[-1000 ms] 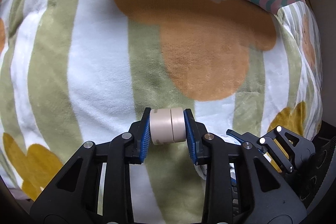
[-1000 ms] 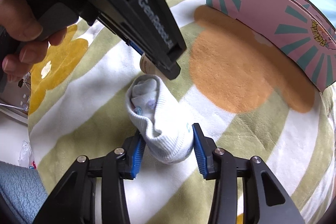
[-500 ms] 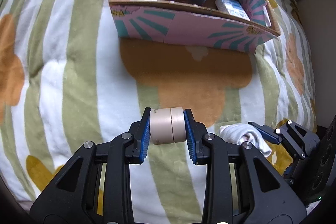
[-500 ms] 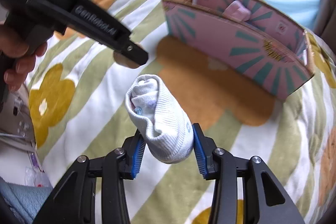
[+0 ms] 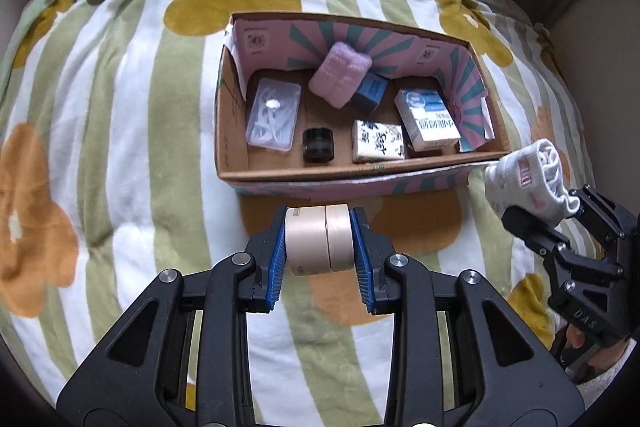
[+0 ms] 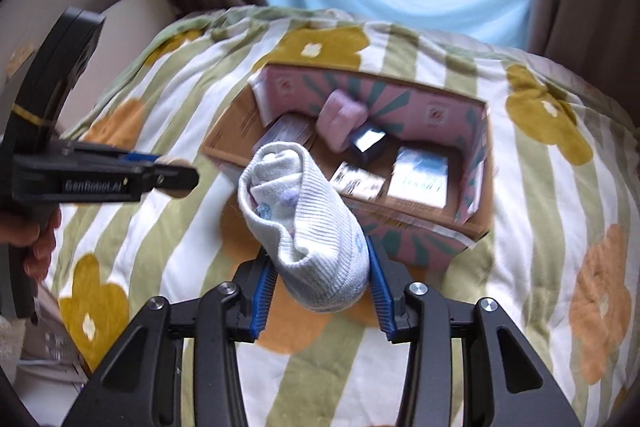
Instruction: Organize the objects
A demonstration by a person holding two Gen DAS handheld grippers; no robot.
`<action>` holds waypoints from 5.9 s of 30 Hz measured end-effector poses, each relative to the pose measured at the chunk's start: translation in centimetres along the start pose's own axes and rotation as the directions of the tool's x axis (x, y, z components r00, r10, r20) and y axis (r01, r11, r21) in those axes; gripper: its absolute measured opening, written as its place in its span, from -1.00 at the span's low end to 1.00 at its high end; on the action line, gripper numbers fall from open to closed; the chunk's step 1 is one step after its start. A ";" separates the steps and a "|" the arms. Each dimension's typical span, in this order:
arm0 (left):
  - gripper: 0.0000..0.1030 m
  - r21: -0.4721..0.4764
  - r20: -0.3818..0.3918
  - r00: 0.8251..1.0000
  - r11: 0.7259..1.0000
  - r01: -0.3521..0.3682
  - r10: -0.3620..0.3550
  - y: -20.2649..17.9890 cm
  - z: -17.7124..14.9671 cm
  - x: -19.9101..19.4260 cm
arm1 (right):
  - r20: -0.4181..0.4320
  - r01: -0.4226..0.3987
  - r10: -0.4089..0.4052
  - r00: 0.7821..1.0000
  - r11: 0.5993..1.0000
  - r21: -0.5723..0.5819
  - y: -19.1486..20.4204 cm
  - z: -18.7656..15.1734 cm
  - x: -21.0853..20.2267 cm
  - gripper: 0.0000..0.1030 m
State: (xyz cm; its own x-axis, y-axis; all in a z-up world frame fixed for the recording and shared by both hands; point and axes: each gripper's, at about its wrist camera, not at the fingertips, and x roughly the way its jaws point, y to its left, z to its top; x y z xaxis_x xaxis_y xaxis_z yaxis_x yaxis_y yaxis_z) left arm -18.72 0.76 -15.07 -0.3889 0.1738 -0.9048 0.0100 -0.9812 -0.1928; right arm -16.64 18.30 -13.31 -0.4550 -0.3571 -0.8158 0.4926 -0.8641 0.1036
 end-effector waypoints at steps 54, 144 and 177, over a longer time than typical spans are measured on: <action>1.00 0.118 0.066 0.996 0.990 -0.070 0.063 1.6 10.1 8.8 | -0.150 0.149 -0.094 0.984 0.901 0.408 -9.3 9.2 11.4 0.99; 1.00 -0.022 0.272 0.961 0.999 -0.042 0.046 0.0 1.0 -8.6 | 0.017 0.245 -0.258 0.966 0.936 0.254 -1.8 4.7 -4.5 0.99; 1.00 -0.023 0.272 0.961 0.998 -0.053 0.057 0.4 1.5 -8.0 | 0.016 0.259 -0.271 0.962 0.934 0.248 -2.0 5.6 -3.9 0.99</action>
State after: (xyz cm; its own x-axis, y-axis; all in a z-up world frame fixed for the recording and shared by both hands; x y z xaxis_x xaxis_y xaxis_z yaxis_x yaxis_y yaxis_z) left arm -17.01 -1.15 -7.36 -0.6231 0.0878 -0.7772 0.0517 -0.9869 -0.1529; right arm -19.97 19.40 -7.15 -0.5834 -0.1152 -0.8039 0.1585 -0.9870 0.0264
